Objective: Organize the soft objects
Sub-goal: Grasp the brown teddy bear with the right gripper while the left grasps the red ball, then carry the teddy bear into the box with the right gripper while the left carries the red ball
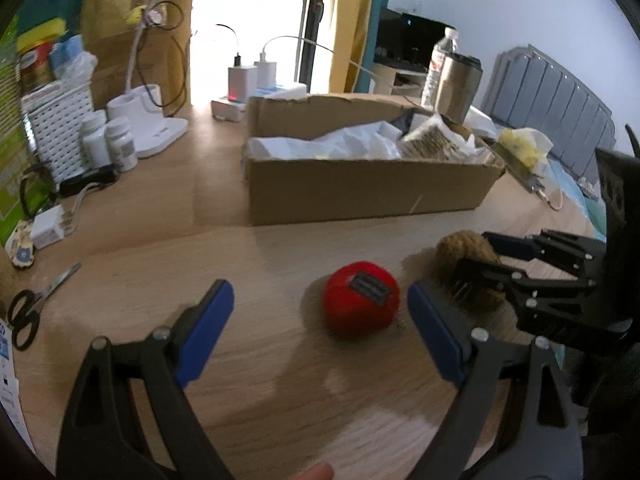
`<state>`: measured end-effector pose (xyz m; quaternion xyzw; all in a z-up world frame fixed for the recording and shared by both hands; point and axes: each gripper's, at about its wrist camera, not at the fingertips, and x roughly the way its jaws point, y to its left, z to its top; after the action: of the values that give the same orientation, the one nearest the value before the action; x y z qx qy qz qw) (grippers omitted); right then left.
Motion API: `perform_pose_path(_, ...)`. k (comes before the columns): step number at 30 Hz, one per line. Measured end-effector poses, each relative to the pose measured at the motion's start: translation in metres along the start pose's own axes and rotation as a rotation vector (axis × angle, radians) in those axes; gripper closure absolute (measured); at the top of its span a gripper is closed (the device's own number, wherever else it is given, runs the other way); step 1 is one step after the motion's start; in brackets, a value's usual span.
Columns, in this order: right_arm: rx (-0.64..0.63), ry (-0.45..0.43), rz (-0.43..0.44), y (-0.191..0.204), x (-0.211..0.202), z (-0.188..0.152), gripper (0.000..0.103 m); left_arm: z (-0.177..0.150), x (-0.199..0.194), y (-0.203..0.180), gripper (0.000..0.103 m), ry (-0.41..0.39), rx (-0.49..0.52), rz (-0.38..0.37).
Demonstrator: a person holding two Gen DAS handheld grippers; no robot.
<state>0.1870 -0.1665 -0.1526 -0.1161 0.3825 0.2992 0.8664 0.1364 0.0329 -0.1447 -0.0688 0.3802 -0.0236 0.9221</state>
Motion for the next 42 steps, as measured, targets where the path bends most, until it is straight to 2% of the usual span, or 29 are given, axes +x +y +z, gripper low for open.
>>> perform_pose_path(10, 0.038, -0.024, 0.009, -0.028, -0.001, -0.004, 0.057, 0.007, 0.031, -0.030, 0.013, 0.064, 0.101, 0.051)
perform_pose_path(15, 0.054, -0.030, 0.012, -0.034, 0.000, -0.005, 0.057, 0.007, 0.037, -0.038, 0.014, 0.085, 0.138, 0.047)
perform_pose_path(18, 0.050, -0.029, 0.009, -0.034, 0.001, -0.005, 0.057, 0.007, 0.038, -0.039, 0.026, 0.093, 0.151, 0.042)
perform_pose_path(20, 0.047, -0.027, 0.005, -0.033, 0.002, -0.004, 0.057, 0.005, 0.039, -0.040, 0.031, 0.106, 0.156, 0.035)
perform_pose_path(22, 0.047, -0.027, 0.000, -0.033, 0.003, -0.004, 0.056, 0.003, 0.040, -0.042, 0.043, 0.115, 0.164, 0.027)
perform_pose_path(25, 0.046, -0.027, -0.004, -0.031, 0.002, -0.004, 0.057, 0.001, 0.040, -0.045, 0.053, 0.122, 0.176, 0.011)
perform_pose_path(34, 0.029, -0.046, -0.003, -0.024, -0.009, 0.000, 0.058, 0.001, 0.029, -0.049, 0.055, 0.097, 0.192, -0.042)
perform_pose_path(42, -0.002, -0.076, -0.017, -0.015, -0.023, 0.013, 0.058, 0.011, 0.006, -0.042, 0.055, 0.019, 0.175, -0.064)
